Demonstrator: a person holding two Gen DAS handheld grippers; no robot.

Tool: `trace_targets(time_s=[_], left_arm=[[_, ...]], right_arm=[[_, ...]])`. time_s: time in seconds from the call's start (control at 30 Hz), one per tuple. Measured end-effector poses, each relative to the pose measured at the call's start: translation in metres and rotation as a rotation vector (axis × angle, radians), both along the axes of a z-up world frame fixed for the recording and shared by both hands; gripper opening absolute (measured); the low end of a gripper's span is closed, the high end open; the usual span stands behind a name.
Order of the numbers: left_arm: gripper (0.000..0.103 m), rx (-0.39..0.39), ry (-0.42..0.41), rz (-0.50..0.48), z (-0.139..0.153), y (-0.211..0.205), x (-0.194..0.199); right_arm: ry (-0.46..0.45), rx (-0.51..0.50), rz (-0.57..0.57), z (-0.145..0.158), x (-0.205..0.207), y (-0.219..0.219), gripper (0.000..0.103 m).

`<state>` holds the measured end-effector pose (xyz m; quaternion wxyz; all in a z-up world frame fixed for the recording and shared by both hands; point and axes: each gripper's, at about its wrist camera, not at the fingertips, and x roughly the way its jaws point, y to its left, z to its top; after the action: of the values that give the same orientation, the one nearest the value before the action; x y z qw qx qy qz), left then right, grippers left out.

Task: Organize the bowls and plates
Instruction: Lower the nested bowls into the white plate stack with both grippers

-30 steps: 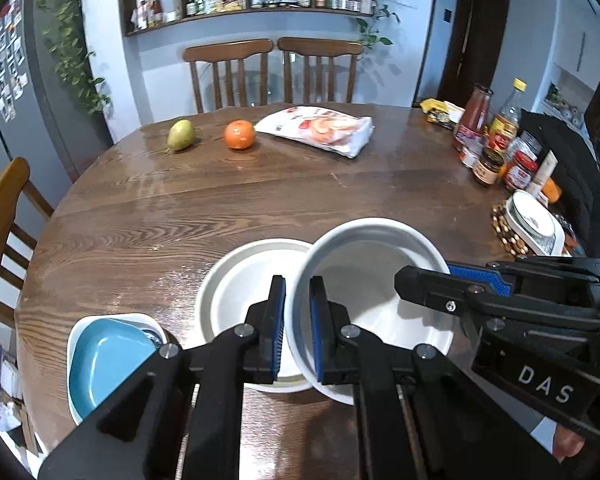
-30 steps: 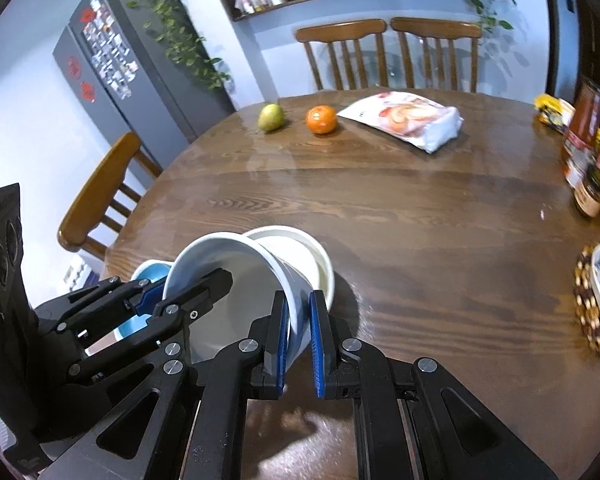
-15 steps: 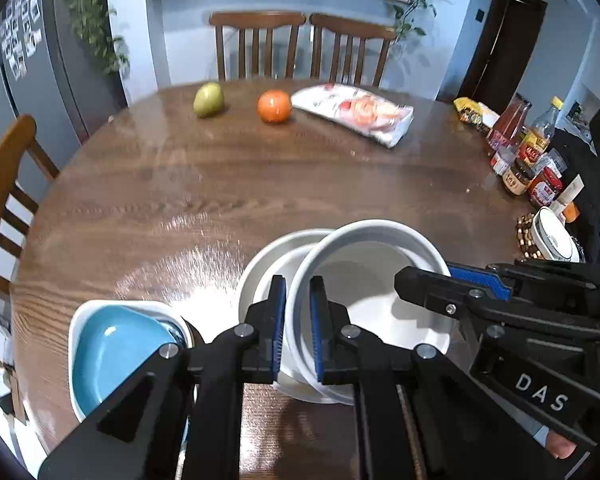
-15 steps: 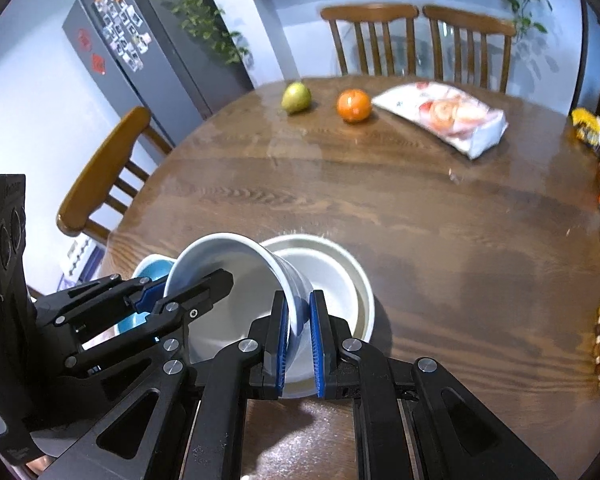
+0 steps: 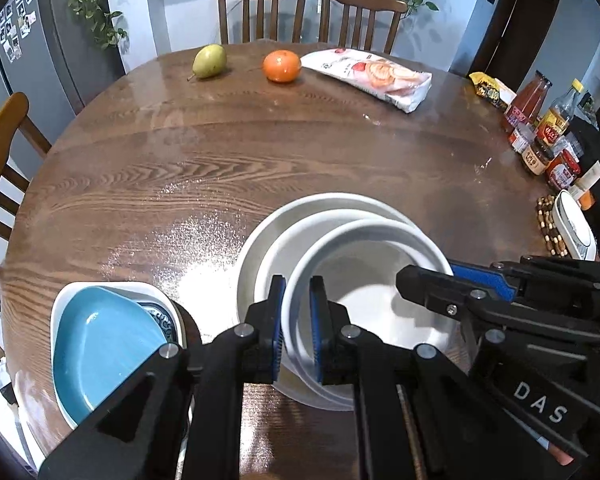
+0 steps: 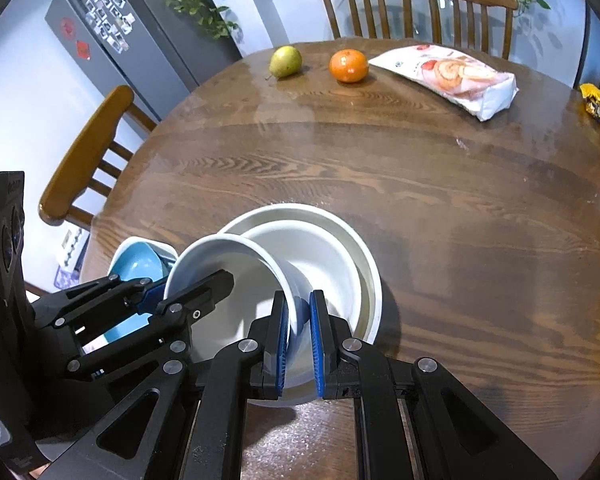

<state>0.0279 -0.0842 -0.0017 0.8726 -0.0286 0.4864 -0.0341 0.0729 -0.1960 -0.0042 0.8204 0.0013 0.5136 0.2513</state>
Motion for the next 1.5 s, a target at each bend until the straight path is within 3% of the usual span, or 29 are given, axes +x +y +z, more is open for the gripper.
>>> trace_targets(time_s=[1.5], left_arm=[[0.011, 0.013, 0.044, -0.009, -0.015, -0.004, 0.011]], right_arm=[[0.054, -0.032, -0.022, -0.016, 0.013, 0.002, 0.012]])
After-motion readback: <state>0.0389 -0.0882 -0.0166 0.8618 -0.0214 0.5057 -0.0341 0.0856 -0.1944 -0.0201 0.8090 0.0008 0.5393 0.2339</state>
